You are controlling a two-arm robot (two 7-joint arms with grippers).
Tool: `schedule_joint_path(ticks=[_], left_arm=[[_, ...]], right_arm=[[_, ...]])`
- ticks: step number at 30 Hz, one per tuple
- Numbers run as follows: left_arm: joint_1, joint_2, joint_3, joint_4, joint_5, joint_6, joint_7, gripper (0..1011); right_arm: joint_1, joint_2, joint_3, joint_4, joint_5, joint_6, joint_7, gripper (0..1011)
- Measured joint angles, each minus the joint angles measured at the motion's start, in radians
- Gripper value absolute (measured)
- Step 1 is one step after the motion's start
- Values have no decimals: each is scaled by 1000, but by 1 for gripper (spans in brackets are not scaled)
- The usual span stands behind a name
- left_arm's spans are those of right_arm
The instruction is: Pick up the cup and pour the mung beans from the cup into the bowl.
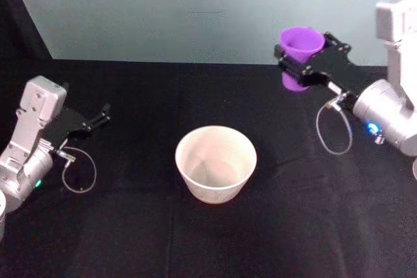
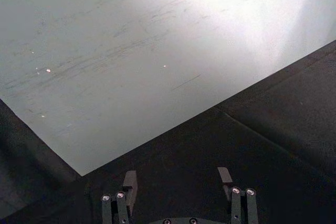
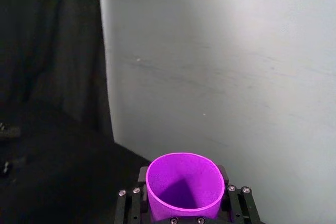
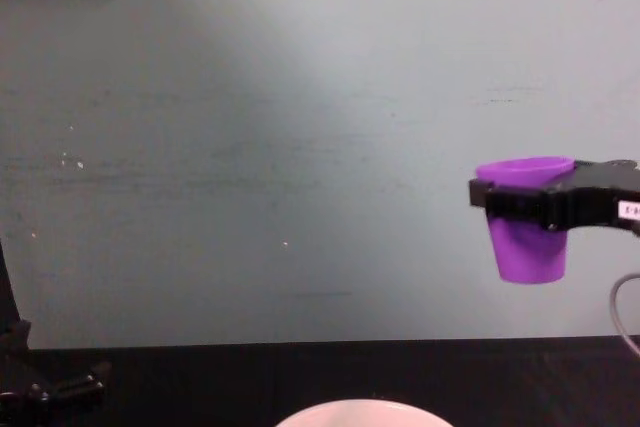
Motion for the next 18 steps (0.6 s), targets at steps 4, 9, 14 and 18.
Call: schedule_joint_path(ticks=[4, 9, 14, 18], left_arm=[[0, 0, 0, 0, 0, 0, 0, 1000], [0, 0, 0, 0, 0, 0, 0, 1000], [0, 0, 0, 0, 0, 0, 0, 1000], [0, 0, 0, 0, 0, 0, 0, 1000]], right_arm=[[3, 19, -31, -1, -48, -23, 17, 749], [6, 40, -63, -9, -110, -44, 29, 749], [8, 66, -110, -21, -224, -66, 28, 749], [8, 81, -142, -31, -322, -83, 6, 749]])
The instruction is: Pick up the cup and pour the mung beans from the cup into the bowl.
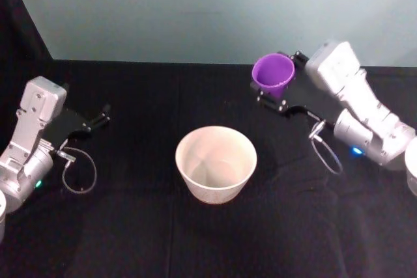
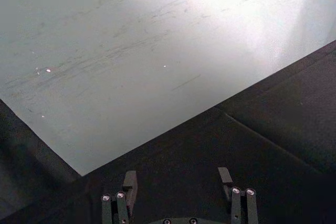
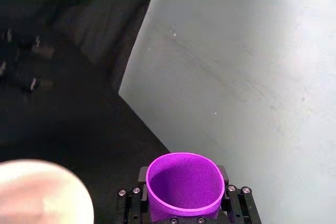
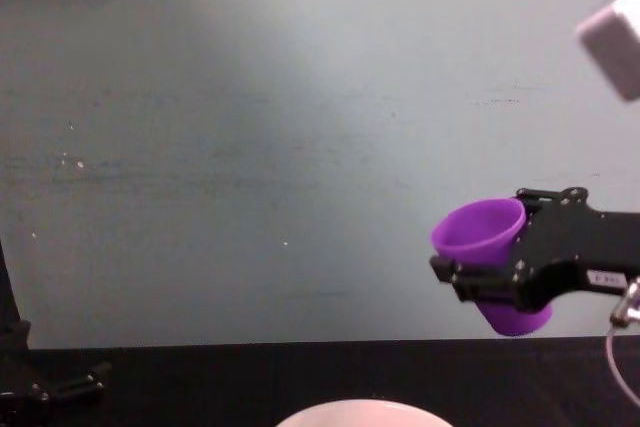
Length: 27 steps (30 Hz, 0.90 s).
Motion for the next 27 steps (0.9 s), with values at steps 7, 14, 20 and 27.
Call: schedule_joint_path(ticks=[7, 14, 20, 27], left_arm=[[0, 0, 0, 0, 0, 0, 0, 1000], [0, 0, 0, 0, 0, 0, 0, 1000], [0, 0, 0, 0, 0, 0, 0, 1000], [0, 0, 0, 0, 0, 0, 0, 1000]], right_arm=[[2, 36, -62, -23, -201, -21, -54, 749], [17, 75, -123, -45, -387, -30, -74, 749], [36, 98, -184, -63, -535, -23, -61, 749], [48, 109, -231, -72, -685, -17, -77, 749]])
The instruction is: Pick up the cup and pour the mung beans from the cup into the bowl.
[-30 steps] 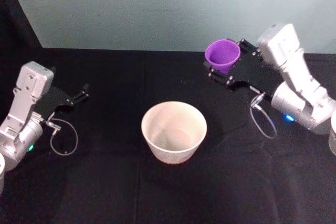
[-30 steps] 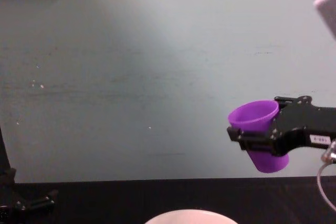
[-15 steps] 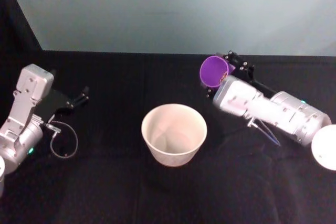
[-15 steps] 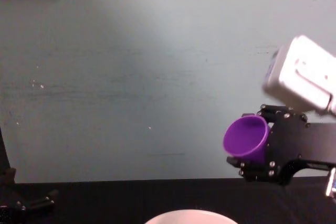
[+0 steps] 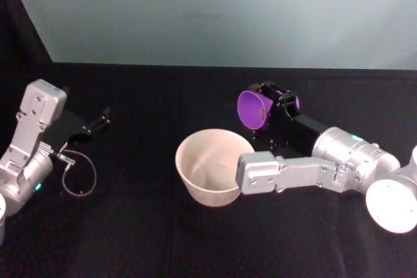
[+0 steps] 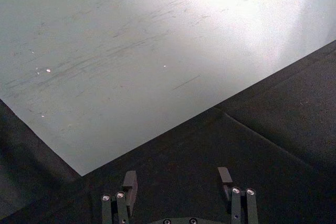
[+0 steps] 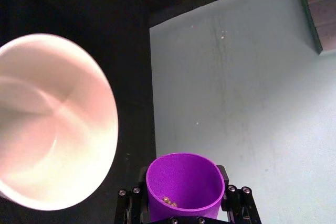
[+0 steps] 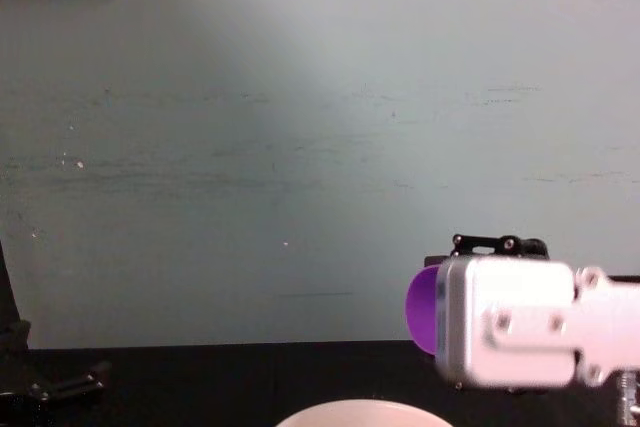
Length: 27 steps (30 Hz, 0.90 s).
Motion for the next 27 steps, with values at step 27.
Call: schedule_joint_path(ticks=[27], left_arm=[[0, 0, 0, 0, 0, 0, 0, 1000]], right_arm=[[28, -3, -93, 15, -362, -8, -36, 749]])
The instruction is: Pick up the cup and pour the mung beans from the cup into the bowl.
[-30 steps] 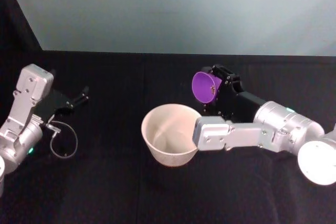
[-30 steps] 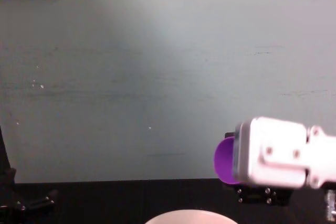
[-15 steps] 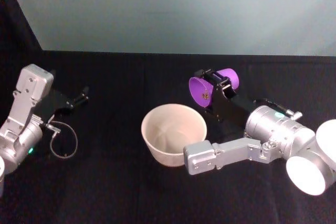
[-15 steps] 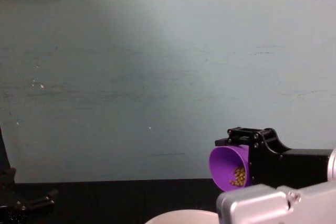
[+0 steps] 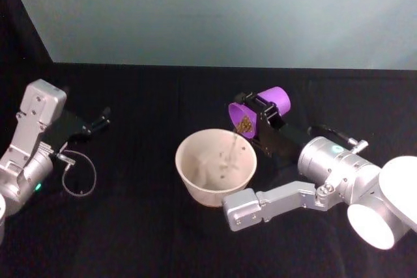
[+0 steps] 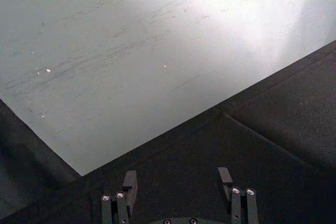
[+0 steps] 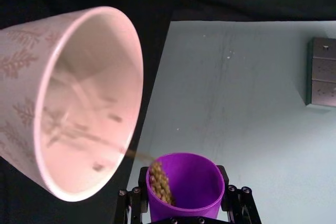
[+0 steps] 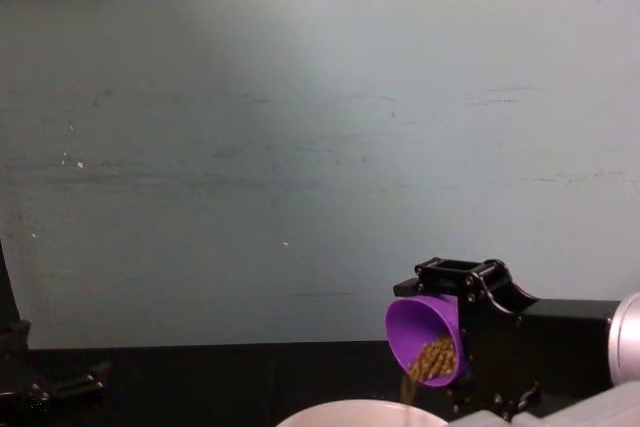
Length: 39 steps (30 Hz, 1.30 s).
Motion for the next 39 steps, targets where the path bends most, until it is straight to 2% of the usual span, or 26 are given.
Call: schedule_joint_path(ticks=[11, 27, 39], left_arm=[[0, 0, 0, 0, 0, 0, 0, 1000], [0, 0, 0, 0, 0, 0, 0, 1000], [0, 0, 0, 0, 0, 0, 0, 1000]], right_arm=[[-10, 4, -11, -13, -43, -7, 4, 749], [-11, 32, -50, -40, -170, 12, -24, 749], [12, 53, -103, -29, -290, 24, -55, 749]])
